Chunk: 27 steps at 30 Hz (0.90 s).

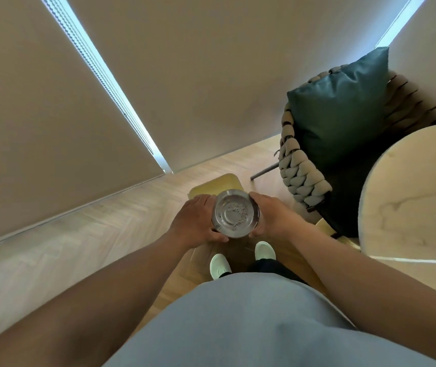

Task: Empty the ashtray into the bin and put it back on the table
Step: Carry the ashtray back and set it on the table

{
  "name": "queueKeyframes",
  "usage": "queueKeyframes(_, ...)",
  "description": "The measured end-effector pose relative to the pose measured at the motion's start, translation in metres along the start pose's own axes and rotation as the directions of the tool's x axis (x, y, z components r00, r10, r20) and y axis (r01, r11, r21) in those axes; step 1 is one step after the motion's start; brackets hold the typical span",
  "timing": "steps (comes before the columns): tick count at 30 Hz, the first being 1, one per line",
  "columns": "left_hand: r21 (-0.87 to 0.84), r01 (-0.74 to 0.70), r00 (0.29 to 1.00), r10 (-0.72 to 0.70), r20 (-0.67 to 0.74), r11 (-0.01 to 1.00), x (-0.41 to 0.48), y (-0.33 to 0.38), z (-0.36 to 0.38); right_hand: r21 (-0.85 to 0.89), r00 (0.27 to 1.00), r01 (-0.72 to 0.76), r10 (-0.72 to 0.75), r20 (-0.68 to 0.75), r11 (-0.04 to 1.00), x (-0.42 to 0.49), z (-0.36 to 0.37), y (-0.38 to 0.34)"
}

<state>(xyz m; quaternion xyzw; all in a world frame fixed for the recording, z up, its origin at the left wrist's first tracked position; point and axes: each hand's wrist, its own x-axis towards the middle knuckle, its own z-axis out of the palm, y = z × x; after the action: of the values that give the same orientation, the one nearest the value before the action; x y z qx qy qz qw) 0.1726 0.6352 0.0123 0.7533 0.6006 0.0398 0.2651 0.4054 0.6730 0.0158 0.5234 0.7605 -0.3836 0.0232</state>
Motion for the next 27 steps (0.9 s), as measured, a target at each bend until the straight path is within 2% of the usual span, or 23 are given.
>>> queueKeyframes(9, 0.050, -0.240, 0.964, 0.232, 0.133, 0.970, 0.025, 0.054, 0.013, 0.144, 0.963, -0.180, 0.204, -0.174, 0.973, -0.081, 0.008, 0.033)
queueKeyframes(16, 0.072, -0.417, 0.888, 0.389, 0.245, 0.906, 0.024, 0.134, 0.054, 0.256, 0.873, -0.300, 0.372, -0.316, 0.919, -0.180, 0.021, 0.062)
queueKeyframes(22, 0.014, -0.588, 0.769, 0.554, 0.318, 0.808, -0.022, 0.214, 0.098, 0.365, 0.772, -0.355, 0.490, -0.405, 0.861, -0.297, 0.056, 0.079)
queueKeyframes(27, 0.006, -0.689, 0.668, 0.632, 0.391, 0.725, -0.076, 0.272, 0.139, 0.457, 0.705, -0.423, 0.601, -0.376, 0.782, -0.385, 0.096, 0.094)
